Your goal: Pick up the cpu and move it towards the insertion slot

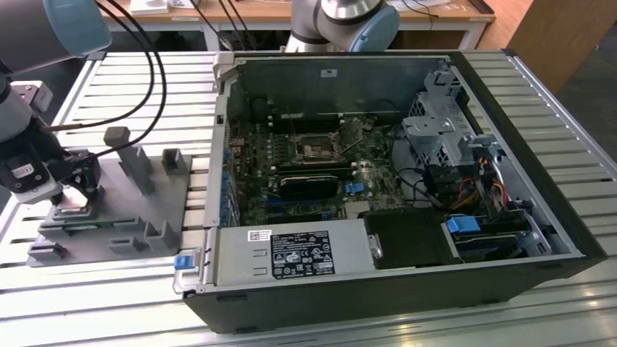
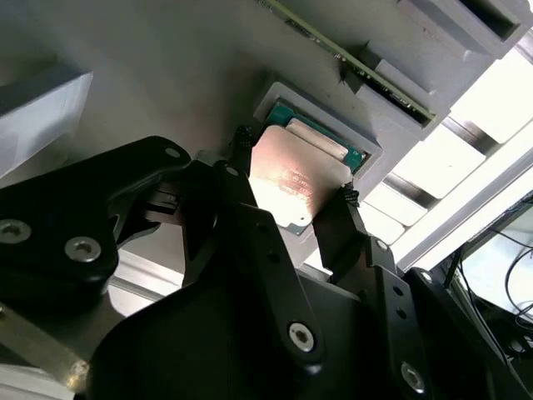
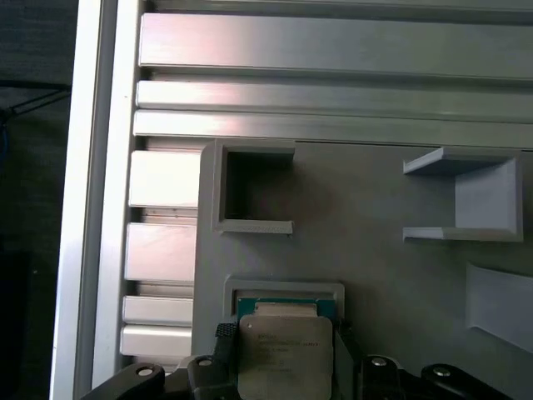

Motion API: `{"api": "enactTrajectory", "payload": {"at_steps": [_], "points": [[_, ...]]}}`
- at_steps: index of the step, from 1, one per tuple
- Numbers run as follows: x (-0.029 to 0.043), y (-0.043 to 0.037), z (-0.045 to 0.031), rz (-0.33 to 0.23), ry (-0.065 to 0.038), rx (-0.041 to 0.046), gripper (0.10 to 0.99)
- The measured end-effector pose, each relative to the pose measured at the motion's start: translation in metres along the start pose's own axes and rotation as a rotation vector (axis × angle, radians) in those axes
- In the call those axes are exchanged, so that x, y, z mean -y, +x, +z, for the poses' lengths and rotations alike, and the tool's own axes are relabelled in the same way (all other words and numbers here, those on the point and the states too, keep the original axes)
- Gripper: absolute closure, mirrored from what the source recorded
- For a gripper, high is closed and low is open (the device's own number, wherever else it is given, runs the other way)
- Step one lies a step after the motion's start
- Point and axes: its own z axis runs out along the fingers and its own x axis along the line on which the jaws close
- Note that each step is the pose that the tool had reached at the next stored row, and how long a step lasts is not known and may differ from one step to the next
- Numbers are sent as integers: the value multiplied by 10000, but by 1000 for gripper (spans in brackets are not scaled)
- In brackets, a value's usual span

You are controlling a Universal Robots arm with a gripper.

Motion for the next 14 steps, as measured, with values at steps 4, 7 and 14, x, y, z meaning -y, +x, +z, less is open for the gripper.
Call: {"api": "enactTrajectory", "payload": {"at_steps": [4, 7, 14], "points": [[-3, 0, -50, 0, 0, 0, 541], [-5, 1, -77, 0, 0, -1, 541], [-9, 1, -134, 0, -1, 3, 541]]}}
